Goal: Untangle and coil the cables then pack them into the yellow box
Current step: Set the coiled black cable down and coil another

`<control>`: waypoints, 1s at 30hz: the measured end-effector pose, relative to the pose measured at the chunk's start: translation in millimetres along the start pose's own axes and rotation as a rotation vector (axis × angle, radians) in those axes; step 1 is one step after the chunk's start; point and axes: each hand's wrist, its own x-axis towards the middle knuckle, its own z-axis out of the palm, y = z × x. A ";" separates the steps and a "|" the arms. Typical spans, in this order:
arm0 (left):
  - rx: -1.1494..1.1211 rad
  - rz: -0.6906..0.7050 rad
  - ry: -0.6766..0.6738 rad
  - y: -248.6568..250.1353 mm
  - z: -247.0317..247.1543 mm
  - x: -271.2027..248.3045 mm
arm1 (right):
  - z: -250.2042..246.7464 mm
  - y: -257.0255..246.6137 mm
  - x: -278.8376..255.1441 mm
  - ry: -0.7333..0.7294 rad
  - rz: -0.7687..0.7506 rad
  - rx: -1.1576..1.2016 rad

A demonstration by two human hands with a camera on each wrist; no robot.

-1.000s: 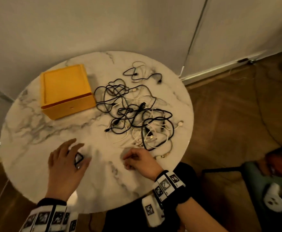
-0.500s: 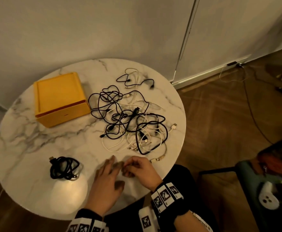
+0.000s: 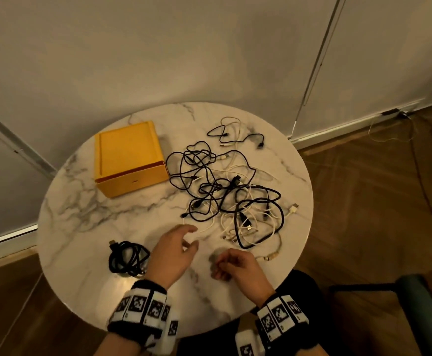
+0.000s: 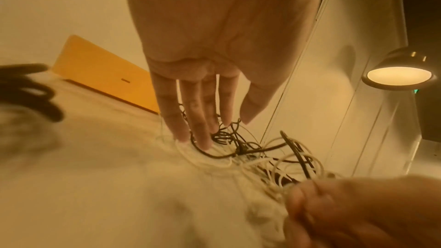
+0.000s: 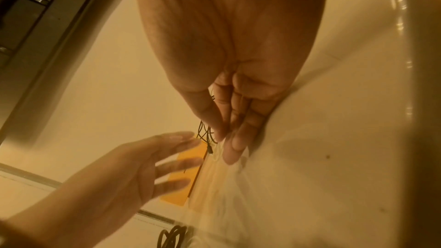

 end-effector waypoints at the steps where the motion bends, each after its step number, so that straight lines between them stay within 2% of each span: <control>1: -0.005 0.014 0.034 4.4 -3.5 10.2 | 0.1 -0.4 0.1 -0.001 -0.001 0.005; 3: -0.015 0.019 0.012 12.9 -6.5 32.5 | 0.6 -1.4 0.4 -0.002 -0.004 -0.006; 7: -0.089 -0.130 -0.299 22.6 0.9 68.3 | 1.4 -3.9 -1.7 -0.004 0.000 -0.023; 8: -0.117 -0.129 -0.330 24.8 1.7 72.7 | 2.2 -4.7 -2.1 -0.007 0.004 -0.025; 9: -0.158 -0.095 -0.314 30.7 -0.9 75.6 | 2.7 -7.2 -2.3 -0.010 0.008 -0.040; 11: -0.307 0.007 -0.187 48.7 -17.4 76.4 | 4.3 -14.8 -4.5 -0.030 0.009 -0.091; 14: -0.502 0.123 0.016 82.6 -63.0 77.8 | 1.9 -39.3 -8.9 -0.060 -0.091 -0.234; 17: -0.475 0.300 0.148 109.7 -110.8 67.1 | -3.7 -80.3 -14.4 0.006 -0.214 -0.219; 21: -0.463 0.404 0.105 126.6 -130.3 34.2 | -13.1 -136.2 -22.2 0.231 -0.369 -0.101; 24: -0.407 0.422 0.096 127.2 -120.1 7.9 | -5.9 -159.7 -26.4 0.329 -0.488 -0.206; 27: -0.386 0.444 0.057 124.2 -108.6 -10.4 | 14.4 -171.0 -24.8 0.276 -0.642 -0.311; 30: -0.637 0.403 -0.035 120.9 -105.2 -27.1 | 31.2 -167.3 -20.2 0.121 -0.649 -0.417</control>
